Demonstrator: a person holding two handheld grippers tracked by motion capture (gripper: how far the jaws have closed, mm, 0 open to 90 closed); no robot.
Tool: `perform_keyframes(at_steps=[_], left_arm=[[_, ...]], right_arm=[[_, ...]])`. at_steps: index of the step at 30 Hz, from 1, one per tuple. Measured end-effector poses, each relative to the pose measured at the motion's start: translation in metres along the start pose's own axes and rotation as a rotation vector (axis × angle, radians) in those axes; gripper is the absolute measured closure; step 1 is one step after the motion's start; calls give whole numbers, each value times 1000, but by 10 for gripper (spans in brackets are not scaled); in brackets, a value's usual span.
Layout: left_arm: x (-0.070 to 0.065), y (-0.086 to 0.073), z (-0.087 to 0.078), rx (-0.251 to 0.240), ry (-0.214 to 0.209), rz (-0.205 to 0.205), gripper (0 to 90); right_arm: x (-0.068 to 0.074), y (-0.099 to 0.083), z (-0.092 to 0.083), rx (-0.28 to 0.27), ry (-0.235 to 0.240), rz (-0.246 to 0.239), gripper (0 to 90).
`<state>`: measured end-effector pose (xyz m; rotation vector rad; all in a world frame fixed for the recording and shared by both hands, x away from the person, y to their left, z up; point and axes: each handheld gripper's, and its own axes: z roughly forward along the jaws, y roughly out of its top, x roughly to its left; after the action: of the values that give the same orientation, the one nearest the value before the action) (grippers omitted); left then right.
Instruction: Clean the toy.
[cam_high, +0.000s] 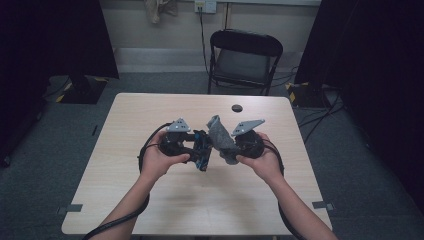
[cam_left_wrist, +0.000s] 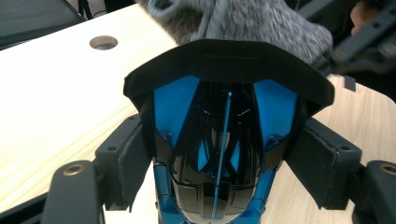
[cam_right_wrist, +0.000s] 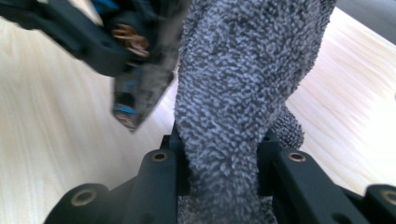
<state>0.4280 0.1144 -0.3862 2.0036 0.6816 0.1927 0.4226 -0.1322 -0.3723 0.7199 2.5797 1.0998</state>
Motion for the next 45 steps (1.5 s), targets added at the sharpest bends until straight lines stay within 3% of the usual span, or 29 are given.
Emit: perform_keyframes(at_steps=[4, 10, 32, 40, 45], left_arm=[[-2, 1, 2, 2, -6, -4, 253], [-2, 4, 1, 0, -8, -3, 253], [-3, 9, -4, -22, -6, 10, 253], [-2, 6, -6, -16, -9, 7, 253], [1, -2, -6, 2, -3, -1, 253]], right_arm=[[10, 0, 10, 17, 20, -21, 696], [12, -5, 18, 24, 36, -8, 697], [32, -28, 59, 128, 80, -21, 696], [24, -34, 57, 148, 56, -10, 696], [7, -28, 36, 111, 10, 30, 696]])
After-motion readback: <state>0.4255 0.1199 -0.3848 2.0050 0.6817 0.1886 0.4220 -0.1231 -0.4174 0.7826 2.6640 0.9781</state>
